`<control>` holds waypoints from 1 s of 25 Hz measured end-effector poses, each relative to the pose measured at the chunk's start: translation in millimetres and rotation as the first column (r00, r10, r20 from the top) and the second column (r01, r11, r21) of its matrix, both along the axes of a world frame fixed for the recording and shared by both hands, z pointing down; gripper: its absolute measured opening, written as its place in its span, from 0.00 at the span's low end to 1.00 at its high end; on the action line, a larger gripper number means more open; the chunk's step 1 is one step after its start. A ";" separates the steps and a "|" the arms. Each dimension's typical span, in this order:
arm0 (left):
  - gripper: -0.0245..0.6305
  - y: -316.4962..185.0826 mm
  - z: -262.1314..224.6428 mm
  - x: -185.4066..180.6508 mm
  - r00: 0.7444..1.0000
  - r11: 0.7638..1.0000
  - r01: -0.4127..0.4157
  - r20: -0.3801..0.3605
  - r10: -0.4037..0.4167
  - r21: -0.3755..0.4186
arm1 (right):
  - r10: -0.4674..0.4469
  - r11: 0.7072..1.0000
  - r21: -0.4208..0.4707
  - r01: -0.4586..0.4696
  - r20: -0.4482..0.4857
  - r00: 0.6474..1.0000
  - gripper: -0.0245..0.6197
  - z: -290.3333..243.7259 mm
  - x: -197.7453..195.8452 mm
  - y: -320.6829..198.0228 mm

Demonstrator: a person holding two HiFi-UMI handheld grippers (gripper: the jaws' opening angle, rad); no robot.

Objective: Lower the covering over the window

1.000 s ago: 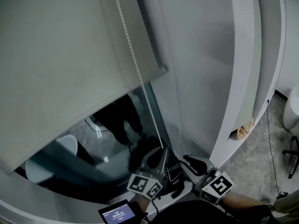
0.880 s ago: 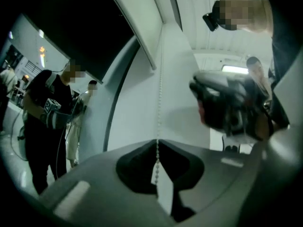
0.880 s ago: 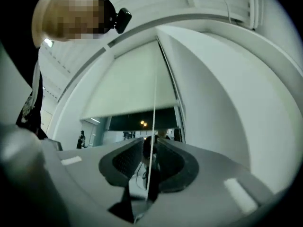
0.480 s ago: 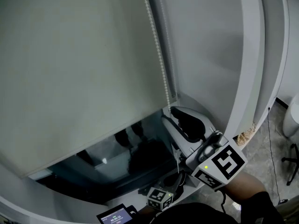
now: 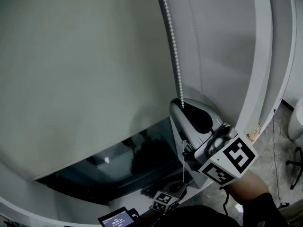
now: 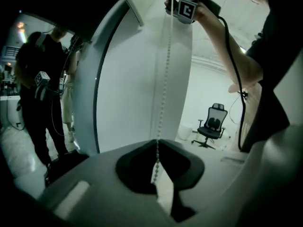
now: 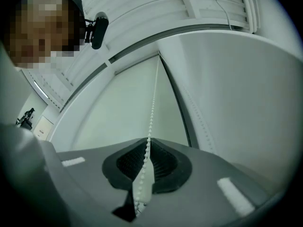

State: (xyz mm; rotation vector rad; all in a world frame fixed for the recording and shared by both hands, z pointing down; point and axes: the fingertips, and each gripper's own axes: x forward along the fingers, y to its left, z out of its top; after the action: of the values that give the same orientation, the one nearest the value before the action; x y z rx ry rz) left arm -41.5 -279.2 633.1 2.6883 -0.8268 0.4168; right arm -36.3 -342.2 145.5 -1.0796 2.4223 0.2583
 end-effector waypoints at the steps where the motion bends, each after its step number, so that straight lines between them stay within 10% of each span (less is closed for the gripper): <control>1: 0.06 -0.5 -0.1 0.2 1.000 1.000 0.003 -0.005 -0.003 -0.003 | 0.001 1.000 0.008 -0.001 0.001 1.000 0.08 -1.3 0.8 1.6; 14: 0.07 -13.7 -23.1 -15.4 0.999 0.995 0.051 -0.004 -0.051 0.089 | 0.060 0.988 0.146 -0.059 0.001 0.998 0.06 -14.5 2.1 12.5; 20: 0.13 -10.8 -95.3 -32.6 0.977 0.937 0.184 -0.159 -0.141 0.298 | 0.064 0.996 -0.053 -0.069 -0.100 0.993 0.06 105.5 5.1 9.4; 25: 0.11 -4.2 -167.6 -51.3 0.949 0.882 0.246 -0.287 -0.134 0.403 | -0.006 0.949 -0.310 -0.063 -0.216 0.976 0.06 240.5 -3.5 18.7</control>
State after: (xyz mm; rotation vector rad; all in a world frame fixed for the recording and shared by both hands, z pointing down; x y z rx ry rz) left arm -92.8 -283.3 465.5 2.9240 -1.2119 -0.1814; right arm -39.9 -323.5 386.0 -1.2821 2.7081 -0.0078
